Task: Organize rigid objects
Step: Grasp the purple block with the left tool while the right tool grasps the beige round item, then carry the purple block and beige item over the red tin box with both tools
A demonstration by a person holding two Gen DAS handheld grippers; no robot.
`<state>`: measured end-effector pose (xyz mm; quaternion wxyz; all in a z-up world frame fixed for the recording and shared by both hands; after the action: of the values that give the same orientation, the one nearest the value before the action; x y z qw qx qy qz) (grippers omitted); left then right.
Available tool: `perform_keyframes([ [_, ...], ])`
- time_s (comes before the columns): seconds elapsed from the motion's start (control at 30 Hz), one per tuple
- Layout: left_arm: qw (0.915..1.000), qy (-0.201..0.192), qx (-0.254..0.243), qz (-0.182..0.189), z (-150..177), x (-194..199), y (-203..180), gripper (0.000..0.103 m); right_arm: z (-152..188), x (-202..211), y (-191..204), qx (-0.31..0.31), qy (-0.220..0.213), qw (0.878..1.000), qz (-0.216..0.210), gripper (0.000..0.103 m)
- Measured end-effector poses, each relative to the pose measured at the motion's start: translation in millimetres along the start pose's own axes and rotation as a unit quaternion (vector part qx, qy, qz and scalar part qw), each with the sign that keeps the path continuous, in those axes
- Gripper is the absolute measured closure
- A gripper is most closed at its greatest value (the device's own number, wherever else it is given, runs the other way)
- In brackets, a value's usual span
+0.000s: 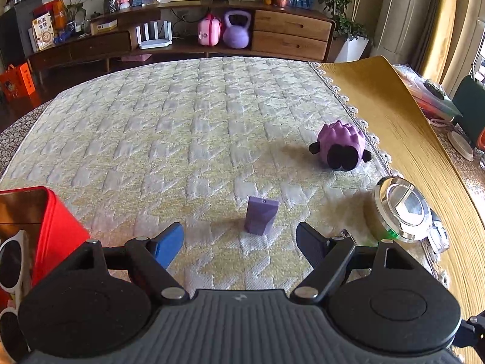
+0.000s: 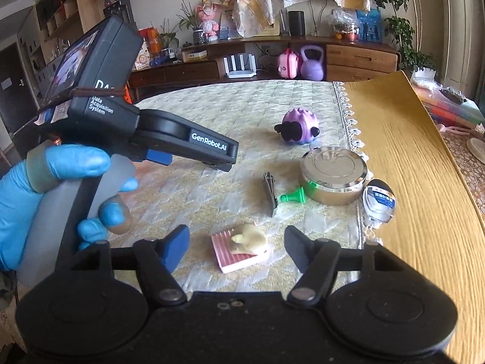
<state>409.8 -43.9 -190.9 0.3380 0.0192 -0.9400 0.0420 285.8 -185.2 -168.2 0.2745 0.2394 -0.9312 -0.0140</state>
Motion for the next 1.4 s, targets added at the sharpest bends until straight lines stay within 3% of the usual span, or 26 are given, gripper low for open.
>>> perform_keyframes([
  [0.07, 1.0000, -0.002, 0.002, 0.004, 0.1, -2.4, -0.3, 0.023, 0.8, -2.0, -0.5, -0.003, 0.001, 1.000, -0.002, 0.041],
  [0.13, 1.0000, -0.003, -0.002, 0.008, 0.2, -4.4, -2.5, 0.033, 2.0, -4.3, -1.1, -0.004, 0.005, 1.000, -0.001, 0.044],
  [0.37, 0.9997, -0.007, -0.007, 0.023, 0.6, -9.2, -7.8, 0.052, 7.2, -9.4, -2.5, -0.010, 0.011, 1.000, 0.000, 0.058],
  [0.8, 0.9996, -0.016, -0.022, 0.006, -1.9, -4.5, -4.2, 0.081, 6.0, -11.1, -5.4, -0.007, 0.010, 1.000, 0.015, 0.073],
  [1.4, 0.9996, -0.016, 0.013, 0.021, -6.7, 51.6, 14.6, 0.082, -8.0, 21.1, 3.7, -0.009, -0.011, 1.000, 0.025, 0.073],
])
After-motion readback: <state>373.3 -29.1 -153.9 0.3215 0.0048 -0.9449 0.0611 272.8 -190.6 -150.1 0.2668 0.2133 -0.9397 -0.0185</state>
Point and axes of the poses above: each gripper's, at about its wrist camera, not at the fingertips, and x roughly against the way its jaws point, y to its left, z to its underside, the point moved 7 cm from there along -x, roughly the way its jaws point, and after that the axes turned 10 degrees about -y, right-handed, at the moved point
